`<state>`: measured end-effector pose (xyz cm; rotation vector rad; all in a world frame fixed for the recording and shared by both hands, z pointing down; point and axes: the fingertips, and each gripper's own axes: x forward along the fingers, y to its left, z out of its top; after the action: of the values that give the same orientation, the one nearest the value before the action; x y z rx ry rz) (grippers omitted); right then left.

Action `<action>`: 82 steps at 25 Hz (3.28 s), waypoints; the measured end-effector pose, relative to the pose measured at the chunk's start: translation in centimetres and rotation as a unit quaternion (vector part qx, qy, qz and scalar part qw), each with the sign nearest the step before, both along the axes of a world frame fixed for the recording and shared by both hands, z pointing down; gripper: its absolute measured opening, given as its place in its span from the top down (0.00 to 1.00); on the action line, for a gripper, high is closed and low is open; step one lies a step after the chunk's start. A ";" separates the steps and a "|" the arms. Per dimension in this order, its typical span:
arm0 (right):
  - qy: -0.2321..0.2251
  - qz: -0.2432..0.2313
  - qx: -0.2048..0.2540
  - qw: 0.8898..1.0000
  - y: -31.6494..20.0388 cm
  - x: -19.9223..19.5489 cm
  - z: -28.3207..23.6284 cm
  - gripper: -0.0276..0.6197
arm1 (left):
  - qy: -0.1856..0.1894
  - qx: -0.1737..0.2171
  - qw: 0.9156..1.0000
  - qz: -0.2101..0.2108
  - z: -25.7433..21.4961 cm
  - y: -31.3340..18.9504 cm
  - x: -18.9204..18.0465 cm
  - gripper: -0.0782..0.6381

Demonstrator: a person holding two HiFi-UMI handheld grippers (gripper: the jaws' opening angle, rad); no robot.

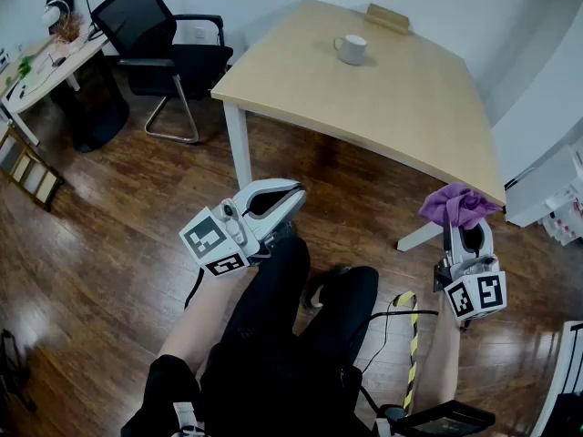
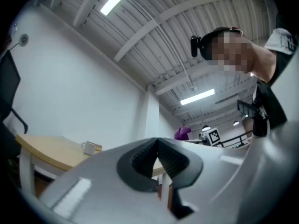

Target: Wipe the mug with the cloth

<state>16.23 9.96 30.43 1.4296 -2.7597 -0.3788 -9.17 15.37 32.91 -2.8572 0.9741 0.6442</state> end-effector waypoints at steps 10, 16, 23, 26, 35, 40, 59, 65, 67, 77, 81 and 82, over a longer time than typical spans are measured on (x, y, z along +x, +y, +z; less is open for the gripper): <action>0.016 -0.004 -0.023 1.000 -5.5 -3.3 0.7 0.82 | 0.005 0.034 0.999 -0.021 -2.0 -4.8 -4.3 0.86; 0.002 0.002 -0.022 1.000 -9.4 -3.3 0.0 0.82 | -0.020 0.058 0.998 -0.028 -3.7 -9.4 -5.5 0.86; -0.010 -0.005 -0.013 1.000 -14.3 -2.9 -0.2 0.82 | -0.057 0.044 0.997 -0.030 -3.6 -18.0 -5.0 0.86; -0.013 -0.012 -0.013 1.000 -16.9 -3.1 0.0 0.82 | -0.069 0.040 0.997 -0.018 -2.5 -22.2 -4.3 0.85; -0.009 -0.040 -0.022 0.999 -24.4 -3.8 1.6 0.82 | -0.136 -0.003 0.990 -0.035 -1.6 -36.3 -4.6 0.76; -0.015 -0.048 -0.042 0.998 -30.0 -4.8 2.6 0.82 | -0.177 -0.028 0.983 -0.039 0.0 -43.5 -4.7 0.73; -0.016 -0.021 -0.096 0.995 -35.9 -3.4 6.0 0.82 | -0.383 -0.072 0.915 0.107 9.9 -59.8 -1.4 0.66; -0.026 -0.029 -0.095 0.995 -35.5 -3.7 6.2 0.82 | -0.411 -0.037 0.901 0.134 9.4 -55.5 3.0 0.76; -0.032 -0.032 -0.097 0.994 -35.5 -3.9 6.4 0.82 | -0.437 -0.029 0.890 0.127 10.3 -55.1 4.6 0.73; -0.070 -0.017 -0.100 0.992 -35.0 -1.8 6.7 0.82 | -0.398 -0.090 0.898 0.166 10.3 -52.3 9.6 0.79; -0.085 -0.009 -0.108 0.991 -34.9 -0.8 7.1 0.82 | -0.308 -0.133 0.921 0.198 9.0 -51.1 10.6 0.80; -0.088 -0.007 -0.109 0.990 -34.9 -0.6 7.2 0.82 | -0.278 -0.145 0.926 0.210 8.5 -50.8 10.8 0.80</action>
<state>15.64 -24.89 37.64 1.4537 -2.8371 0.0530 1.60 -35.48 41.42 -3.2299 0.3965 -0.3401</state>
